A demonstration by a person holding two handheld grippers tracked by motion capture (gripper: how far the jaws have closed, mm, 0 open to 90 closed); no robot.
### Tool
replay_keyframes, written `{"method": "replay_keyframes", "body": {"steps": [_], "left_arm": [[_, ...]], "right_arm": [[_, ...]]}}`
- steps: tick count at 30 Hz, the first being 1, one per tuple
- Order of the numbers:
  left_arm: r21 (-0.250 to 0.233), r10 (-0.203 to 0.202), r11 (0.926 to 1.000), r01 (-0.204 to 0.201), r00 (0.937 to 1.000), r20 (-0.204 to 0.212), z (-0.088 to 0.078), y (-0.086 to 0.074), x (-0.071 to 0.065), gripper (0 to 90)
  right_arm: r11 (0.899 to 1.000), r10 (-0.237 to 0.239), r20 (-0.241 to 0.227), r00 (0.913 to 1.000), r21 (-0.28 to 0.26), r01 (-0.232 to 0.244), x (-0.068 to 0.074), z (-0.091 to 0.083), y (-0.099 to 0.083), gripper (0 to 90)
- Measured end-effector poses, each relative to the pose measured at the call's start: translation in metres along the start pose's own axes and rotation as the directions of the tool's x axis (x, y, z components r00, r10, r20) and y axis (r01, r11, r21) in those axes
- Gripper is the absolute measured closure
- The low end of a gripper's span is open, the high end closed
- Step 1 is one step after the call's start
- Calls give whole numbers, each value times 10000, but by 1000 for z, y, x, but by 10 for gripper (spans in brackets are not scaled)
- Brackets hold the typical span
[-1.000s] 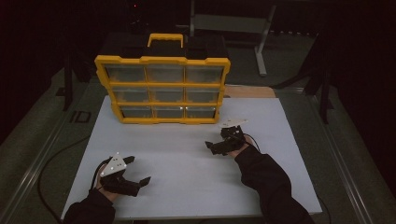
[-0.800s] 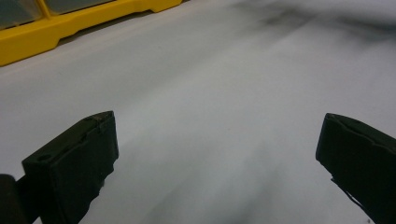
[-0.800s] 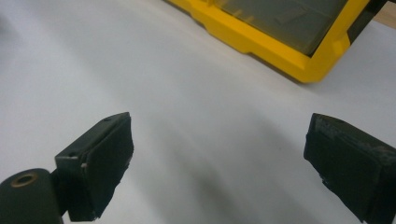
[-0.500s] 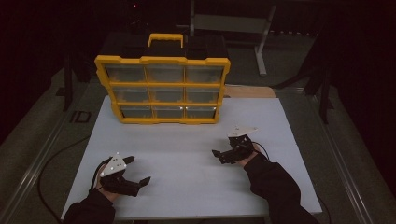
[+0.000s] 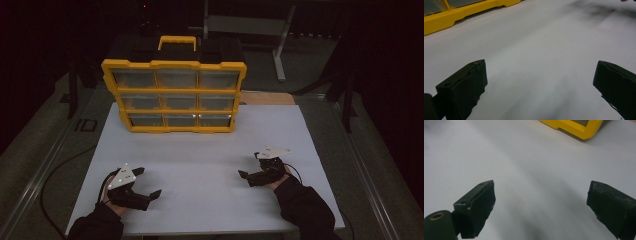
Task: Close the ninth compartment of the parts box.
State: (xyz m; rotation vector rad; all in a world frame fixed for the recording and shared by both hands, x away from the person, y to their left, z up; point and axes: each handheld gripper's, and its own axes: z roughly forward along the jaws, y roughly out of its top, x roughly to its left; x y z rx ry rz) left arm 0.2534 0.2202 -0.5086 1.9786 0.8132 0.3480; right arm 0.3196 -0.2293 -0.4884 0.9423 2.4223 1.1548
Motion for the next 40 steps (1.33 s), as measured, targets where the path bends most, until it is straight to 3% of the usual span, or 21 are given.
{"method": "replay_keyframes", "body": {"steps": [18, 20, 30, 40], "left_arm": [[-23, -8, 10000, 8, 10000, 6, 0, 0, 0, 0], [-8, 2, 10000, -2, 10000, 10, 0, 0, 0, 0], [44, -4, 10000, 4, 10000, 34, 1, 0, 0, 0], [71, -2, 10000, 2, 10000, 33, 1, -1, 0, 0]], "right_arm": [[9999, 97, 138, 9999, 77, -98, -6, -20, -30, 80], [10000, -49, 477, 9989, 26, 48, -5, -29, -38, 81], [9996, 247, 768, 9967, 128, -258, -10, -45, -57, 81], [9993, 382, 713, 9967, -84, -377, -12, -48, -62, 81]]}}
